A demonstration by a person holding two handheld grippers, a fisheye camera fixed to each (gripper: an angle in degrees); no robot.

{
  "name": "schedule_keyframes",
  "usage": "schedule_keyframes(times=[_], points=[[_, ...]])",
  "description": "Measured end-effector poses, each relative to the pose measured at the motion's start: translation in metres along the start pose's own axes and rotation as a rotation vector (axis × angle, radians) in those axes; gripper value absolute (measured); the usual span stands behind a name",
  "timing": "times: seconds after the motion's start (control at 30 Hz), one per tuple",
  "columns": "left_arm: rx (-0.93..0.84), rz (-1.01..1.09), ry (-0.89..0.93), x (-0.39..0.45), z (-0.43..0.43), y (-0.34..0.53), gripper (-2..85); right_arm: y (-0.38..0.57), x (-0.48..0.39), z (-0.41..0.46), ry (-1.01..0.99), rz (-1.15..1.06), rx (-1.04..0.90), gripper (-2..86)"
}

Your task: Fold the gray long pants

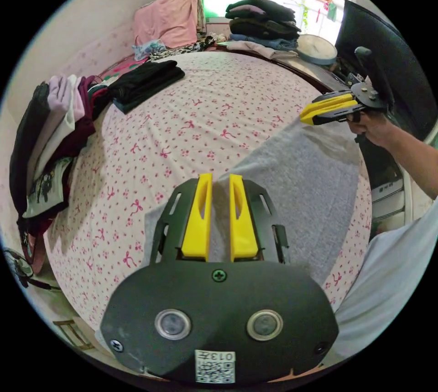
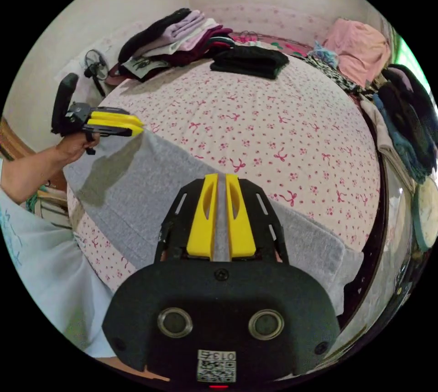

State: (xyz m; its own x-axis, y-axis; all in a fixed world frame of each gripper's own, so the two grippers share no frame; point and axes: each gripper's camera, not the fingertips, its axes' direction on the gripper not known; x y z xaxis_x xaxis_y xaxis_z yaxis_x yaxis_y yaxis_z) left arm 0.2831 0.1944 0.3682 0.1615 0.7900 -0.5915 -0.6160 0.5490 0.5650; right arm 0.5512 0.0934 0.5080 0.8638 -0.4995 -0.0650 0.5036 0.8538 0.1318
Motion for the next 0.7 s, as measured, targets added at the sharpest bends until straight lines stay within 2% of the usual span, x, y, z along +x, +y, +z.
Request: schedule_keyframes(times=[0.1, 0.2, 0.27, 0.37, 0.47, 0.57, 0.7], points=[[-0.026, 0.062, 0.050, -0.004, 0.015, -0.007, 9.2, -0.002, -0.003, 0.000, -0.061, -0.135, -0.001, 5.7], [-0.129, 0.141, 0.095, -0.018, 0.039, -0.013, 9.1, -0.010, 0.000, 0.008, -0.096, -0.239, -0.020, 6.6], [-0.216, 0.175, 0.186, -0.028, 0.064, -0.021, 5.7, -0.015, 0.004, 0.020, -0.135, -0.279, -0.063, 5.7], [-0.228, 0.235, 0.216, -0.026, 0.068, -0.026, 1.5, -0.014, 0.008, 0.036, -0.190, -0.342, -0.198, 2.1], [-0.153, 0.280, 0.212, -0.018, 0.053, -0.017, 0.7, -0.001, 0.014, 0.014, -0.179, -0.353, -0.108, 0.9], [-0.132, 0.291, 0.247, -0.017, 0.059, -0.004, 0.4, 0.019, 0.026, -0.006, -0.257, -0.338, -0.034, 0.4], [-0.183, 0.249, 0.235, -0.024, 0.100, -0.012, 0.4, 0.026, 0.037, 0.016, -0.216, -0.267, -0.111, 0.3]])
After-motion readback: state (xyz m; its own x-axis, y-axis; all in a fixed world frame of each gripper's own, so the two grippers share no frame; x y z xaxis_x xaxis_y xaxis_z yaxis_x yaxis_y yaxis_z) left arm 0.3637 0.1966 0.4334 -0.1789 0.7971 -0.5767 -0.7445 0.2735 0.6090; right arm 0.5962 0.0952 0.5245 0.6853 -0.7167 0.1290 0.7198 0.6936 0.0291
